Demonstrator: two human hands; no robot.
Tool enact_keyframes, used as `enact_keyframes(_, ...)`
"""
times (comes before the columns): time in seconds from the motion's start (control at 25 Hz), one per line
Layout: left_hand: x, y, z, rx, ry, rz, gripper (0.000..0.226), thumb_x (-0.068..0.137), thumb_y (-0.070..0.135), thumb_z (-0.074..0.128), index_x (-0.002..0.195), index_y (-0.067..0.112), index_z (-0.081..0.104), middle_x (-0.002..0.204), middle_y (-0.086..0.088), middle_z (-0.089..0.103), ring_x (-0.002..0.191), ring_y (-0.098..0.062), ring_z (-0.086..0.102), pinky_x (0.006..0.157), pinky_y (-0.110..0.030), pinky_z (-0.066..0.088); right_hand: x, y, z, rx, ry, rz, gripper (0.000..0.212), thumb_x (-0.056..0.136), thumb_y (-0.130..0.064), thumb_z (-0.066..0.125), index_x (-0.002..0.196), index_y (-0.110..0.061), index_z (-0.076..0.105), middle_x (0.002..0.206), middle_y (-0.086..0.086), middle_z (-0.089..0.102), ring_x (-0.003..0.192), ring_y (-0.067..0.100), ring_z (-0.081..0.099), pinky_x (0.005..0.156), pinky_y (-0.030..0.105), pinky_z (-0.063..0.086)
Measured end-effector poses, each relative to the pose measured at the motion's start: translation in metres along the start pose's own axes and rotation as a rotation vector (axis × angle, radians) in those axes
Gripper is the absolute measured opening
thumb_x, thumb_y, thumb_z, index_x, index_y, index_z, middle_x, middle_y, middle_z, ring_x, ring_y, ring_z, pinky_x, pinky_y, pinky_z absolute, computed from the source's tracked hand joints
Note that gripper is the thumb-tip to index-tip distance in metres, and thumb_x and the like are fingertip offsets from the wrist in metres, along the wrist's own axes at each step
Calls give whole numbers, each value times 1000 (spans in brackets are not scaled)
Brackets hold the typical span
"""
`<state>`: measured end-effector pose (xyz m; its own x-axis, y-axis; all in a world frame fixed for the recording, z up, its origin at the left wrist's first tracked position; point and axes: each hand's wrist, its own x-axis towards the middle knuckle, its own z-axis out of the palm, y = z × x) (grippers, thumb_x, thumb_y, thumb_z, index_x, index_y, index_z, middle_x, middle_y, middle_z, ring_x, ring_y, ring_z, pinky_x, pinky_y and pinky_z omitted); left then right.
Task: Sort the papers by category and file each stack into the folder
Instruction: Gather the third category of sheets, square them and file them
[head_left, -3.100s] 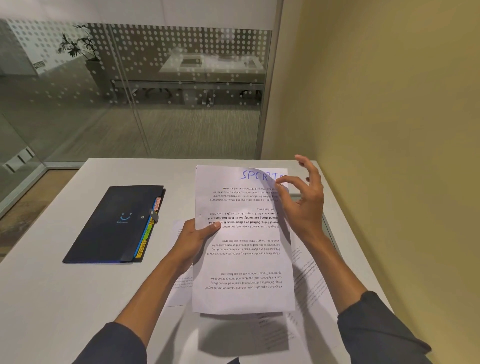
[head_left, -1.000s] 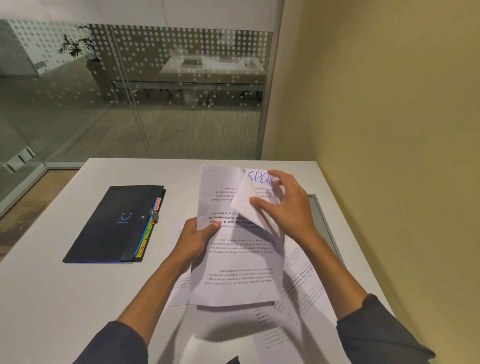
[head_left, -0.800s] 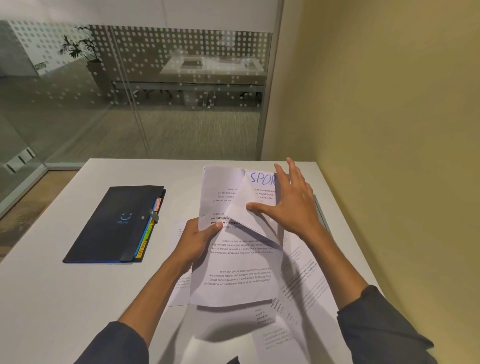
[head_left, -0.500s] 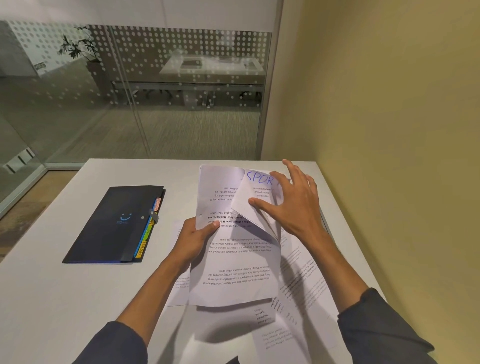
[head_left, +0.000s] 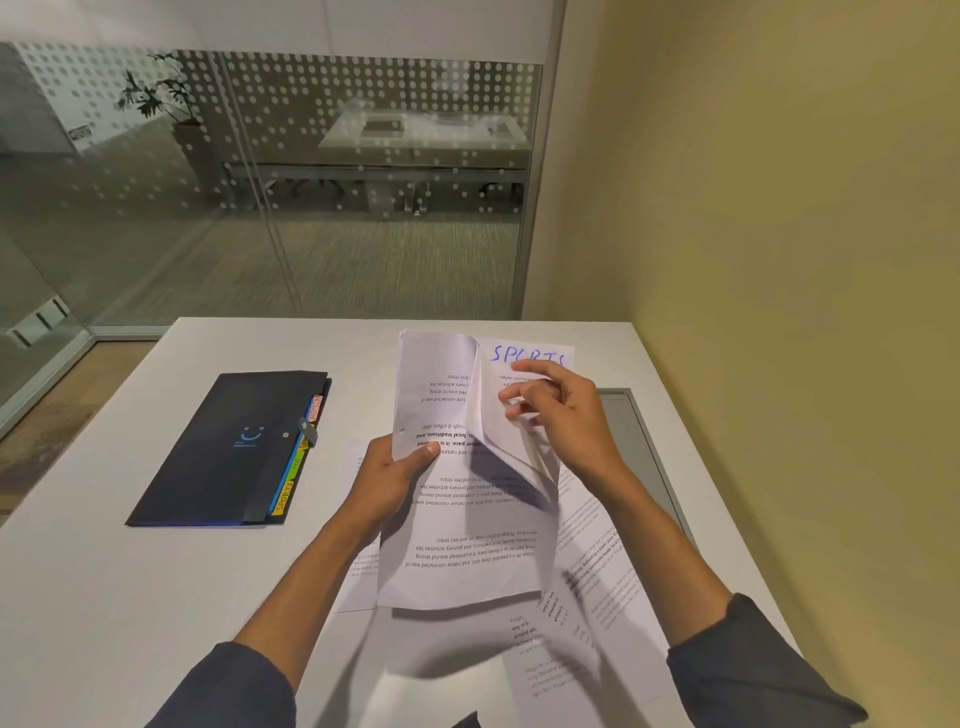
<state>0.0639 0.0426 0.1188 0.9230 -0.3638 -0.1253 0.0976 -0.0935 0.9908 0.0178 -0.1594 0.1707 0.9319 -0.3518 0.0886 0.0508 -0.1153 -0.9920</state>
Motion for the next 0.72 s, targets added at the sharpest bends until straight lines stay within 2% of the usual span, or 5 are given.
enact_keyframes(0.2,-1,3,0,25,3,10,12,96,18,57,100,25,65,88,9,75,81,-8,72,68,-22,53,6,4,-6,-463,108,-166,67,71,-42,85,130,-26,55,127,-5,59,105,9,60,85,27,47)
enact_keyframes(0.32,-2,4,2,37,8,8,10,96,20,57,98,26,64,83,9,75,78,-9,71,65,-23,53,11,-2,-12,-848,91,-196,100,66,-76,68,148,-27,36,161,-4,19,144,20,27,111,46,31)
enact_keyframes(0.44,-3,5,3,32,-9,20,12,96,19,56,98,26,65,85,10,75,79,-9,72,65,-20,53,16,-2,-18,-999,39,-161,109,64,-90,49,152,-28,30,165,-3,1,152,20,4,120,53,8)
enact_keyframes(0.6,-1,4,1,30,4,13,12,96,18,57,100,24,67,91,7,76,82,-11,72,71,-26,53,14,7,-21,-1019,149,-300,89,72,-86,44,136,-25,53,158,3,31,145,20,28,119,49,18)
enact_keyframes(0.72,0,4,1,24,1,13,13,96,18,56,101,24,67,92,7,76,83,-10,72,70,-23,53,12,10,-16,-948,257,-486,57,86,-65,47,111,-19,67,126,0,63,111,20,59,101,39,37)
